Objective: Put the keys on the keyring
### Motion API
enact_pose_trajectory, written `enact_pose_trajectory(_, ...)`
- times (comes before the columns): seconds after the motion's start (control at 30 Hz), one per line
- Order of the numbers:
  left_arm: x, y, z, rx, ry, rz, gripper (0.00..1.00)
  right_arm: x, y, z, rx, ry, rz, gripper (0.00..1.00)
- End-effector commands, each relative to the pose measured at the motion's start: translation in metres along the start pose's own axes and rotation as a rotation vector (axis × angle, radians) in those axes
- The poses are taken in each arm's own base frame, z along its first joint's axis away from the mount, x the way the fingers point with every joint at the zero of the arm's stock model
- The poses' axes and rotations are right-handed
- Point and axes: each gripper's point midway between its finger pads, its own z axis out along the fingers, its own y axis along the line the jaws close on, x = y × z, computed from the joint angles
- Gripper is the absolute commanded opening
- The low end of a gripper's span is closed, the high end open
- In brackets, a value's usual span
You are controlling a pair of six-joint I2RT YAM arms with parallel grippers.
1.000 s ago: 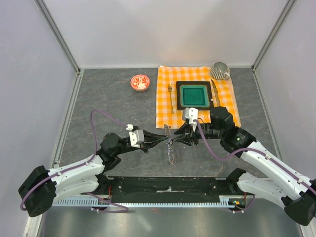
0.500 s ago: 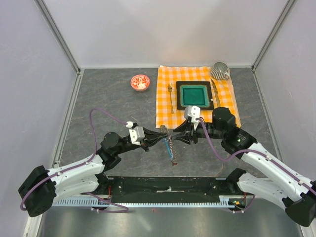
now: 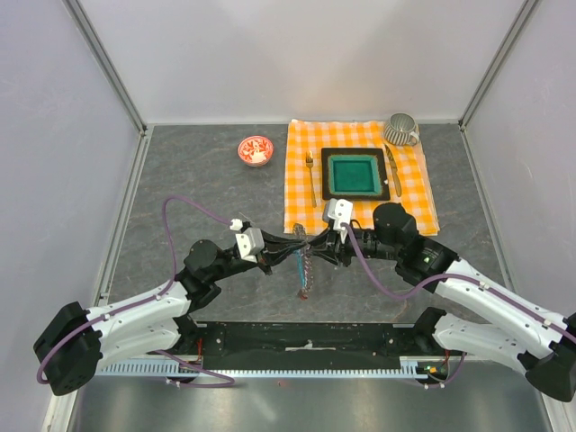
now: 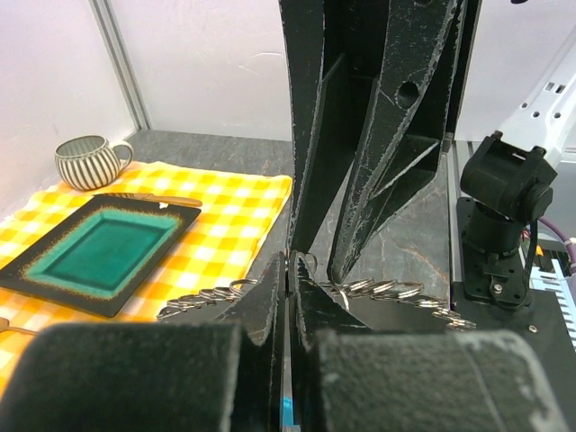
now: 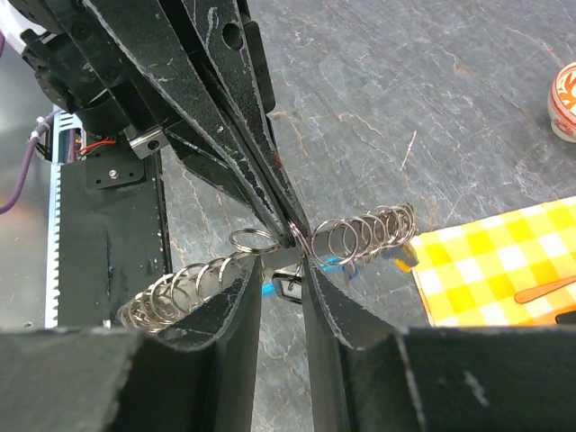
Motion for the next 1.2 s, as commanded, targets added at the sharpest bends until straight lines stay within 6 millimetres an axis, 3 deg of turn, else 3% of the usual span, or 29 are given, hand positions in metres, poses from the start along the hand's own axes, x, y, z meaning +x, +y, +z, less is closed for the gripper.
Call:
enact_pose_trajectory(0.0,-0.042,0.007,0.005,-0.031,-0.122,0.030,0.02,-0.003,-0.009,0.003,0.054,-0.012,-0.024,0.31)
enact_pose_trajectory(0.33,-0.045,0.009,0.005,-0.046,-0.135,0.031,0.02,0.002,-0.006,0.005,0.051,0.008,-0.019,0.00)
enact_pose_trajectory(0.87,-0.052,-0.002,0.007,-0.001,-0.233,-0.013,0.02,-0.006,0.014,0.017,-0.040,-0.056,0.004,0.00)
enact_pose_trajectory(1.03,-0.048,-0.002,0.005,-0.004,-0.236,-0.018,0.02,-0.025,0.022,0.017,-0.088,-0.144,-0.008,0.00)
enact_pose_trajectory(1.17,-0.046,-0.004,0.004,0.001,-0.243,-0.022,0.02,-0.024,0.024,0.020,-0.102,-0.155,0.003,0.00)
